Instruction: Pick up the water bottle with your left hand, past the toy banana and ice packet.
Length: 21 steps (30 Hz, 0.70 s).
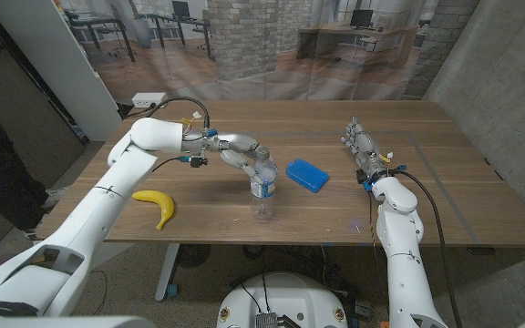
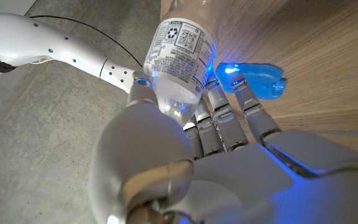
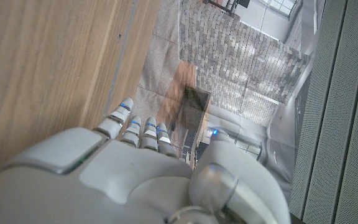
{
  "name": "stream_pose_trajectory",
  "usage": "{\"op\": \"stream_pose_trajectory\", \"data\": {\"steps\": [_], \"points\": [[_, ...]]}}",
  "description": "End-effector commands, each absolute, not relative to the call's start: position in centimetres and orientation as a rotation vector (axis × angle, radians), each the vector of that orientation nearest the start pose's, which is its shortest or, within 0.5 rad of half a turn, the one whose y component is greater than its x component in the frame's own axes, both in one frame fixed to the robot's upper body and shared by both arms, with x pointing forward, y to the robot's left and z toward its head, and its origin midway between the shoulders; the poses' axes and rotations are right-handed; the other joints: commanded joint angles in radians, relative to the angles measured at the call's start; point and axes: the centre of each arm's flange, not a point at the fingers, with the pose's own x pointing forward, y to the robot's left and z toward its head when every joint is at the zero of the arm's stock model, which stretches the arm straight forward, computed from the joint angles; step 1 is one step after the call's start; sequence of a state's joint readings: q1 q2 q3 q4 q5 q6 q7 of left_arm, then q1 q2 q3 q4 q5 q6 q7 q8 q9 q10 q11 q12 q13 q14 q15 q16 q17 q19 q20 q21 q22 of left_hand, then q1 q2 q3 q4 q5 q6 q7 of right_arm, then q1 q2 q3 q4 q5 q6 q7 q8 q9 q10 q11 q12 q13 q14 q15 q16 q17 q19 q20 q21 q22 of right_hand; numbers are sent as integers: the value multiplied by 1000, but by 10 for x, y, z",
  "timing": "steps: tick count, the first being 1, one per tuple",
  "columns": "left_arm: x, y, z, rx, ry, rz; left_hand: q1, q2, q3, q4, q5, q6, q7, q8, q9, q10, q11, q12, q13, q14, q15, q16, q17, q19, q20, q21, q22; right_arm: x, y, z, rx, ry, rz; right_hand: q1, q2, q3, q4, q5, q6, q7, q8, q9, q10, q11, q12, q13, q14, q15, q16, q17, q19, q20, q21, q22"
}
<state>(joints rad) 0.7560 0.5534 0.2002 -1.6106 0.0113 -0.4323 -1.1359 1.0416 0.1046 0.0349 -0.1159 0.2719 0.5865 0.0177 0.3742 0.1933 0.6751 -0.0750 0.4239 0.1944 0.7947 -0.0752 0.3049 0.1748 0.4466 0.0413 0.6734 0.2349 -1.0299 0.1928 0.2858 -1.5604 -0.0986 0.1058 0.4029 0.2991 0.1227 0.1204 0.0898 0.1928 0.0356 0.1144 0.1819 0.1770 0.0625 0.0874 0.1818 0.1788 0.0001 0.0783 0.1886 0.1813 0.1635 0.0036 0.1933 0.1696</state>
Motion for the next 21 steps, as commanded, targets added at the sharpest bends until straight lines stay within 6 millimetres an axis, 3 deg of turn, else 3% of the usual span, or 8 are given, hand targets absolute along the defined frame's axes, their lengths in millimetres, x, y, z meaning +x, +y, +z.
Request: {"op": "stream_pose_trajectory", "data": {"steps": [1,15,18,21], "points": [[533,208,57,1206,-753,-1001,54,56,4,-2,-5,10,-4,-4,3,63,-54,-2,1,25,-83,-4,5,3,1,6,2,609,-265,-56,40,-612,133,-9,-1,0,3,8,4,14,6,3,0,4,7,2,2,9,2,3,5,2,6,5],[528,216,69,1165,-826,-914,58,59,18,-2,-20,34,-8,-9,5,93,-58,-5,3,49,-91,-10,6,6,-1,21,2,609,-266,-57,47,-616,135,-10,-2,0,2,9,3,13,6,3,0,5,7,2,1,8,2,2,5,2,6,5],[527,217,71,1160,-836,-906,57,59,22,-1,-26,37,-8,-14,5,85,-20,-14,4,49,-93,-15,7,5,-1,25,1,610,-266,-57,47,-617,137,-10,-2,0,2,9,3,15,6,3,-1,5,6,2,2,8,2,2,5,2,6,5],[527,218,74,1153,-852,-890,57,58,24,-1,-28,35,-7,-17,6,82,-18,-18,4,41,-90,-21,7,2,-1,26,1,610,-266,-56,46,-618,137,-10,-2,0,1,9,3,14,6,3,0,5,6,2,3,9,2,2,5,2,6,5]]}}
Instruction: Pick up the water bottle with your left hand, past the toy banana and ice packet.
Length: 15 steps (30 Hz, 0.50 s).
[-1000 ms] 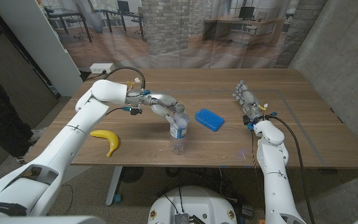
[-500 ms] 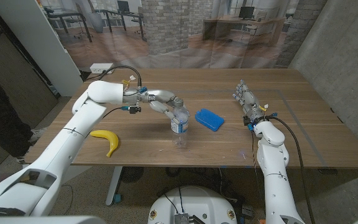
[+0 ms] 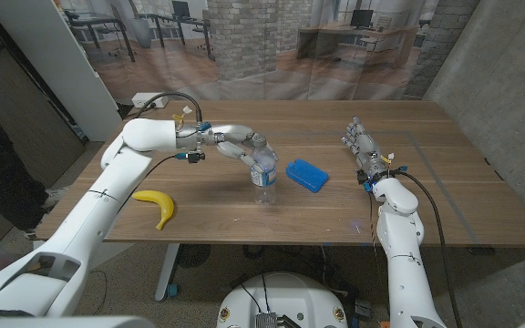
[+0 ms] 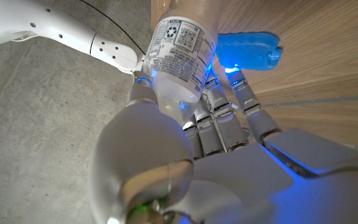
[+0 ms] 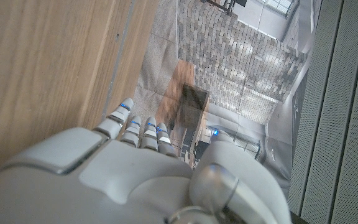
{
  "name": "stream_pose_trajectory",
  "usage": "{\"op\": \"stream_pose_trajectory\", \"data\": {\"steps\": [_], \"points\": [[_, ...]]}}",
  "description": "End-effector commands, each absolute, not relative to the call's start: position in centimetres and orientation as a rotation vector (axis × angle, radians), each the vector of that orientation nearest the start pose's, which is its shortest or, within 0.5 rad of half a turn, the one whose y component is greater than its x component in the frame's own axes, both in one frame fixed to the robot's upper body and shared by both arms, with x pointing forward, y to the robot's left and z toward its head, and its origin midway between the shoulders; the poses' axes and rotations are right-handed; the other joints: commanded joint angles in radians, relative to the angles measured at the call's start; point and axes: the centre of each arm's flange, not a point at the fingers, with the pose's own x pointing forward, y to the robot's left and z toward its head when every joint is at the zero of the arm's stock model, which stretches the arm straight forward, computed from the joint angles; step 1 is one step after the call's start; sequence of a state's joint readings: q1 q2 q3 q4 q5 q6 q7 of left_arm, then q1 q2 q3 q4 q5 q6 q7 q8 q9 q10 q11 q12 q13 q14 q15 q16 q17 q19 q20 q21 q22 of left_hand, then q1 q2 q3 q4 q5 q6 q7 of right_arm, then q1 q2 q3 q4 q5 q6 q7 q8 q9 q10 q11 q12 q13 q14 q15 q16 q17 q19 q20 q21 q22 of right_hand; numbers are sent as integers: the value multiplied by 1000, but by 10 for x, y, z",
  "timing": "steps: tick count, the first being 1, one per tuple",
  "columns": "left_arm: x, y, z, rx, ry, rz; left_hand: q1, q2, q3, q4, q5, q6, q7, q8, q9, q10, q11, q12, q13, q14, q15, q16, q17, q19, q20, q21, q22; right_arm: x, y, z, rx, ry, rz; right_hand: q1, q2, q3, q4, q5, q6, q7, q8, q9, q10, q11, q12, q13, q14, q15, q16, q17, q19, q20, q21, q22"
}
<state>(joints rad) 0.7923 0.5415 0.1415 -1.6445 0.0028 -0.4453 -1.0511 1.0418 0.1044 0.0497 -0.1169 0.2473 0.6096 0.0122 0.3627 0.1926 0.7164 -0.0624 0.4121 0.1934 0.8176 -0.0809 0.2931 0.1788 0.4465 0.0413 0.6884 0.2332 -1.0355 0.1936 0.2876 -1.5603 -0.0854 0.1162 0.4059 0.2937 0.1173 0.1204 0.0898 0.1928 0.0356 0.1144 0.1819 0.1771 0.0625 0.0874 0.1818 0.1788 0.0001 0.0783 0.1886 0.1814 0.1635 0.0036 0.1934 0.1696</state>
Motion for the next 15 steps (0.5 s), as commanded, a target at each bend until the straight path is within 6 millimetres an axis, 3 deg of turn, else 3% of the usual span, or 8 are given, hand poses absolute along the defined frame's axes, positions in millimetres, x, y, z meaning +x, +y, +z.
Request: {"op": "stream_pose_trajectory", "data": {"steps": [1,15], "points": [[527,218,75,1150,-856,-885,57,58,10,0,-5,12,-2,-6,6,40,-31,-7,5,19,-85,-10,3,1,-1,12,2,610,-266,-56,47,-618,136,-5,3,0,1,9,3,14,6,3,0,5,6,2,2,9,2,2,5,2,6,5],[525,220,89,1117,-921,-841,59,62,22,1,-12,13,-2,-15,7,42,-30,-18,7,23,-87,-18,4,-5,0,19,1,611,-267,-57,51,-618,135,-6,2,0,0,10,3,14,6,3,0,6,6,2,2,9,1,2,5,2,6,5]]}}
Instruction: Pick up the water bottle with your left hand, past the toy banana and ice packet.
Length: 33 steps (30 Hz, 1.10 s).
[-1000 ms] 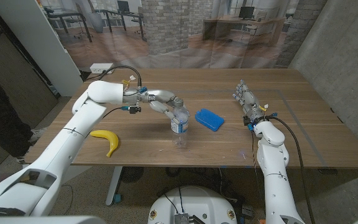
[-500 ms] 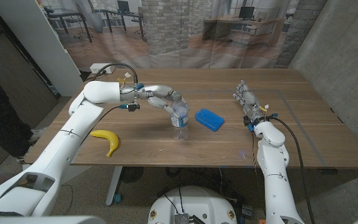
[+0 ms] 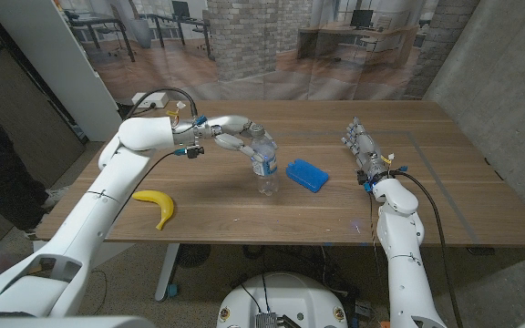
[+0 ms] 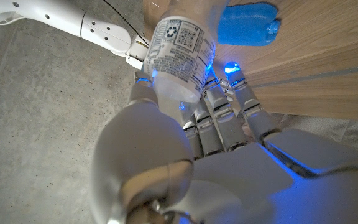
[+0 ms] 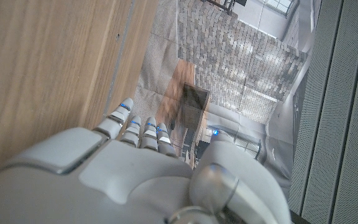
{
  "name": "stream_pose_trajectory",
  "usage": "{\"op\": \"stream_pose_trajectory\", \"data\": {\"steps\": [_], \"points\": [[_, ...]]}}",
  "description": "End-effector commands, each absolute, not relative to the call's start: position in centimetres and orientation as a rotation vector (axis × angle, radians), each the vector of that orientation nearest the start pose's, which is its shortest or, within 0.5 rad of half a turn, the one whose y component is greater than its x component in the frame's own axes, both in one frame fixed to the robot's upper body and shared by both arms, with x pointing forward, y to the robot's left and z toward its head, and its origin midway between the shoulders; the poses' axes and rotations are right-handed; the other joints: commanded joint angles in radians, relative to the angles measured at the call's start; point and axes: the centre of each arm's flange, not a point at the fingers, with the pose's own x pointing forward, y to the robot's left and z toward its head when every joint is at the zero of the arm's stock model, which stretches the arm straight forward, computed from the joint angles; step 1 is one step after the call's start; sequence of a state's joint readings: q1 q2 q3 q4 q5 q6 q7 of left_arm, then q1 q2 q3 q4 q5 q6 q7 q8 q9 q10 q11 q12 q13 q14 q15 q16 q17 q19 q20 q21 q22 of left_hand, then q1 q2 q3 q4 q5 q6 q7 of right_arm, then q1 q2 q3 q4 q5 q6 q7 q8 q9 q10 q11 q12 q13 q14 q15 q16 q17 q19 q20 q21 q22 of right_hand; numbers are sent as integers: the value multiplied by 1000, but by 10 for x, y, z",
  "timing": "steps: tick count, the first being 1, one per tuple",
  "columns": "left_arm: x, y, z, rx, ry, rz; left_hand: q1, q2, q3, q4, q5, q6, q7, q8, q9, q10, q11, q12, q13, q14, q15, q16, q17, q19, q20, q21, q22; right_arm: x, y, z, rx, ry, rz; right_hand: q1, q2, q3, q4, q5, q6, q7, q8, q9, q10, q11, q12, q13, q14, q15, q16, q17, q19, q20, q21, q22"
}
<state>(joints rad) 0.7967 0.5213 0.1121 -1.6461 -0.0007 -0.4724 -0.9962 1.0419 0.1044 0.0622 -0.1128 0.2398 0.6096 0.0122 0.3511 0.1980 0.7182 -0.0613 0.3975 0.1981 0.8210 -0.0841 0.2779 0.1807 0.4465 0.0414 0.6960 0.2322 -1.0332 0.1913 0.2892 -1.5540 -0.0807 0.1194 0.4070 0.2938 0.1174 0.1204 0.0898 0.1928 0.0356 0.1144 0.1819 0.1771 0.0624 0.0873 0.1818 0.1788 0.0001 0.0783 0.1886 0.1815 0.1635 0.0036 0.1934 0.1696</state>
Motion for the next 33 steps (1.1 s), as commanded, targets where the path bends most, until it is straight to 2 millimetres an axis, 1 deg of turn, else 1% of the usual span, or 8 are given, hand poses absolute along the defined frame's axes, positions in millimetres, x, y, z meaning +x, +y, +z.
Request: {"op": "stream_pose_trajectory", "data": {"steps": [1,15,33], "points": [[525,220,90,1114,-925,-839,59,62,9,-3,-5,15,-3,-3,2,41,-32,-3,2,20,-83,-3,2,-5,-1,12,2,612,-267,-57,51,-618,135,-6,2,0,0,10,3,14,6,3,0,5,6,3,2,9,1,2,5,3,6,5],[522,226,106,1082,-993,-781,58,61,16,-2,-11,21,-2,-8,3,44,-32,-11,3,23,-82,-8,4,-10,0,17,1,614,-266,-57,57,-621,134,-7,2,0,-2,11,4,14,6,3,-1,5,6,3,2,8,1,1,5,3,5,5],[519,226,128,1062,-1071,-742,56,60,26,0,-17,31,-4,-14,4,55,-36,-18,4,32,-84,-12,6,-15,0,25,-1,615,-267,-55,64,-630,127,-9,1,1,-4,12,4,15,6,3,-1,5,6,3,2,9,1,1,5,2,5,5]]}}
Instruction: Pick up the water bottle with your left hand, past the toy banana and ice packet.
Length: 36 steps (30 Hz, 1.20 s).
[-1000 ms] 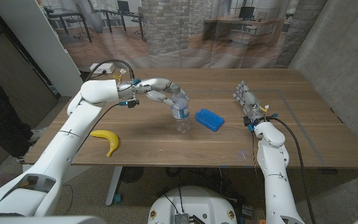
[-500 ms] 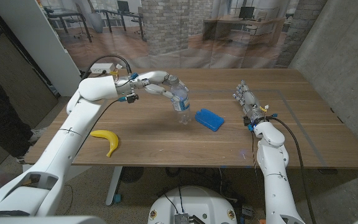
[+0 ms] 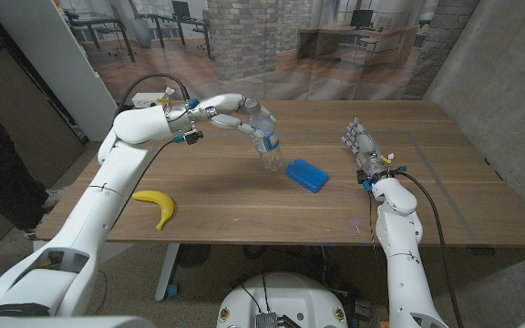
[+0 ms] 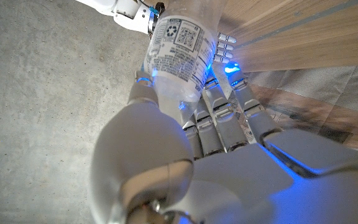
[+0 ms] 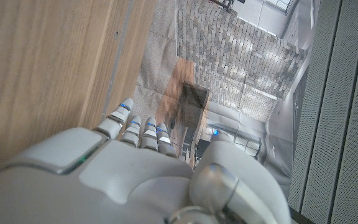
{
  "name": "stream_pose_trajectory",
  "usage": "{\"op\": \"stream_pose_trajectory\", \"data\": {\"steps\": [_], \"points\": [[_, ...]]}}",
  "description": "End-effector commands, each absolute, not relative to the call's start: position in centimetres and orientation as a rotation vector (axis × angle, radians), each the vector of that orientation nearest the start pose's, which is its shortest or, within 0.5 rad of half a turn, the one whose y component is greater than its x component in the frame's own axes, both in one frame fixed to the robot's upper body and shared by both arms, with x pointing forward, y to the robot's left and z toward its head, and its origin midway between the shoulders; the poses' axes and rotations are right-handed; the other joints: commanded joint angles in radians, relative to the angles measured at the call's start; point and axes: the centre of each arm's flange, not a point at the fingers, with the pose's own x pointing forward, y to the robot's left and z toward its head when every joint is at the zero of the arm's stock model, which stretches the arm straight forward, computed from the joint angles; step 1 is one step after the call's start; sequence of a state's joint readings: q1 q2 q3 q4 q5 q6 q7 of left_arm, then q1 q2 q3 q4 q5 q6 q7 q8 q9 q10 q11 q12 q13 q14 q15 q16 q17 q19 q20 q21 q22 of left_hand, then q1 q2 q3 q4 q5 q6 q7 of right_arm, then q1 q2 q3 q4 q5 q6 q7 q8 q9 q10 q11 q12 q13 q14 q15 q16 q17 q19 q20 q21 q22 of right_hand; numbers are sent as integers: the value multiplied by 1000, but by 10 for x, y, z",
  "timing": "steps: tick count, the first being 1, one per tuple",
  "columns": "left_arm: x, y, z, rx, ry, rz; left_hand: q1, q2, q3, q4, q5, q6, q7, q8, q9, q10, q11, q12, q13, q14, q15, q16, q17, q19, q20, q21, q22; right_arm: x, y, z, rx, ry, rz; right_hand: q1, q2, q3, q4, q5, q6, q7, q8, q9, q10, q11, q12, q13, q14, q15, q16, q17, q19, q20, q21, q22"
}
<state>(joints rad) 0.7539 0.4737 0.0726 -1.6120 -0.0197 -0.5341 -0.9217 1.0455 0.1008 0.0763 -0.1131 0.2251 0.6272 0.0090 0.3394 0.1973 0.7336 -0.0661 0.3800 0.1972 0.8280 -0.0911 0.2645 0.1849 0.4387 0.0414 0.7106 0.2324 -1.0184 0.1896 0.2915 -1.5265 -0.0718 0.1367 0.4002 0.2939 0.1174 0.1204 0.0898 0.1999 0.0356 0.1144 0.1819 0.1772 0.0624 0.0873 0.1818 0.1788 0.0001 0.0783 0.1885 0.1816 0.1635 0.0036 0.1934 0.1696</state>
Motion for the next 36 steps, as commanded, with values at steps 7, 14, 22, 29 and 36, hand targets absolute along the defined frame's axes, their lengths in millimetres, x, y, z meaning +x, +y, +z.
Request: {"op": "stream_pose_trajectory", "data": {"steps": [7,14,22,29,36], "points": [[517,228,137,1049,-1109,-719,51,63,15,2,-5,17,-1,-5,5,42,-30,-4,5,29,-81,1,3,-6,-2,15,-1,616,-267,-54,66,-631,126,-9,1,1,-4,4,3,15,6,3,-1,7,6,3,3,9,1,1,5,2,5,5],[514,229,144,1039,-1140,-704,50,65,20,3,-6,18,-2,-9,6,46,-33,-7,6,30,-81,-1,4,-9,-1,18,-2,617,-267,-53,69,-632,121,-10,1,1,-5,5,4,15,6,3,0,5,6,3,2,9,1,1,6,2,5,5],[509,230,149,1038,-1169,-694,49,64,24,3,-8,22,-5,-12,6,50,-35,-11,6,32,-80,-3,5,-14,-2,20,-3,614,-264,-56,74,-634,116,-10,1,1,-6,5,4,15,6,3,0,6,6,3,2,10,1,1,6,3,5,5],[504,233,153,1026,-1198,-673,47,63,27,4,-10,25,-5,-15,7,52,-36,-14,7,33,-81,-5,6,-18,-3,22,-4,611,-262,-58,79,-638,109,-10,0,1,-7,5,4,15,6,3,0,6,6,3,3,10,1,1,6,2,5,5],[504,236,158,1007,-1222,-645,44,62,31,6,-11,27,-5,-18,7,55,-38,-18,8,33,-81,-7,7,-21,-3,26,-5,607,-260,-63,83,-637,96,-10,0,2,-7,5,4,14,6,3,1,6,7,3,2,9,0,1,6,1,5,5]]}}
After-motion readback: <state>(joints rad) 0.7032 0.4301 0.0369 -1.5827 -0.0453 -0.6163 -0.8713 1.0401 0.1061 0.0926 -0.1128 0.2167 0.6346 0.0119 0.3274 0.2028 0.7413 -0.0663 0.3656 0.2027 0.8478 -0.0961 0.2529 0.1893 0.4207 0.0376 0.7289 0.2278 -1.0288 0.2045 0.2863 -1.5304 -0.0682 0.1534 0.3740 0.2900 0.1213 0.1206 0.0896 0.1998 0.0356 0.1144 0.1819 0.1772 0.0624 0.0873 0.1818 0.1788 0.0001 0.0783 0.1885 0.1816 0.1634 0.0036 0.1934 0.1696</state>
